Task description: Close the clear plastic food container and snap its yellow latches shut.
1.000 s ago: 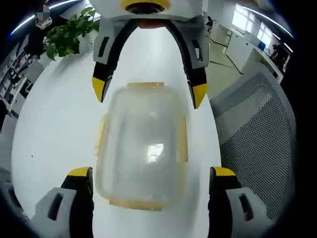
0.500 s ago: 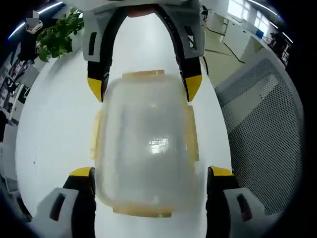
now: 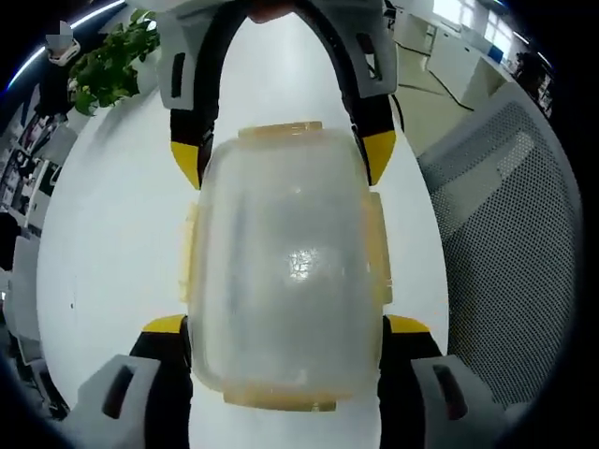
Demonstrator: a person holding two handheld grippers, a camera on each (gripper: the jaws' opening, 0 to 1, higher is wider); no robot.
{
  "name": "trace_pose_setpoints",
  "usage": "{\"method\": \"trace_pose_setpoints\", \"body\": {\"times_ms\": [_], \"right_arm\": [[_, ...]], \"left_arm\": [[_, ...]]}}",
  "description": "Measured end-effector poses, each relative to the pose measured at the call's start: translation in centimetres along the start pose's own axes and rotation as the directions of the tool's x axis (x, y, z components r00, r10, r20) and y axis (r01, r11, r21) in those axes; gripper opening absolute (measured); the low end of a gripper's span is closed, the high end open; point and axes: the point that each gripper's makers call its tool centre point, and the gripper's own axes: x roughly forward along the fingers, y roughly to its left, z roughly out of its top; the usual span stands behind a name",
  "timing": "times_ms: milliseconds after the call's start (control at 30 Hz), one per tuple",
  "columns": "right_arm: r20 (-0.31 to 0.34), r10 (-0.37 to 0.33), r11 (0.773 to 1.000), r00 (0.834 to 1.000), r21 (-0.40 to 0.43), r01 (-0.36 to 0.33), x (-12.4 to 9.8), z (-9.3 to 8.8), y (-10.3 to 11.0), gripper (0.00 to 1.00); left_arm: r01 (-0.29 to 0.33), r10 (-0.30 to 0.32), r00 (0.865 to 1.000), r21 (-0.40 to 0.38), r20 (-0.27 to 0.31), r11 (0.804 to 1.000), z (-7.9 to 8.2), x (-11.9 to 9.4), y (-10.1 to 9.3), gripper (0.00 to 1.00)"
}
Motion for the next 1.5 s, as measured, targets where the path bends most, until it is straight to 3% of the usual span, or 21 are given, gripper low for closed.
{"method": "trace_pose_setpoints", "body": {"times_ms": [267,400,633,1500], "right_arm": [[-0.030,-0.001,1.000,1.000,-0.001,0.001,0.2,-0.1,-0.1,0.79],[-0.003,-0.002,1.000,1.000,-0.003,0.002,0.3,0.5,-0.1,0.79],[-0.044,0.002,1.000,0.999,-0.016,-0.003,0.8,1.4,0.0,0.79],[-0.070,0.005,1.000,0.998,-0.026,-0.007,3.3,6.9,1.1,0.79]], "left_arm": [[-0.002,0.002,1.000,-0.004,0.020,1.000,0.0,-0.1,0.0,0.82],[-0.008,0.008,1.000,-0.011,0.007,1.000,-0.6,-0.3,-0.1,0.82],[-0.017,0.018,0.999,-0.029,0.034,0.999,-1.4,-0.6,-0.2,0.82],[-0.021,0.022,0.999,-0.046,0.033,0.999,-7.1,-2.8,-1.4,0.82]]}}
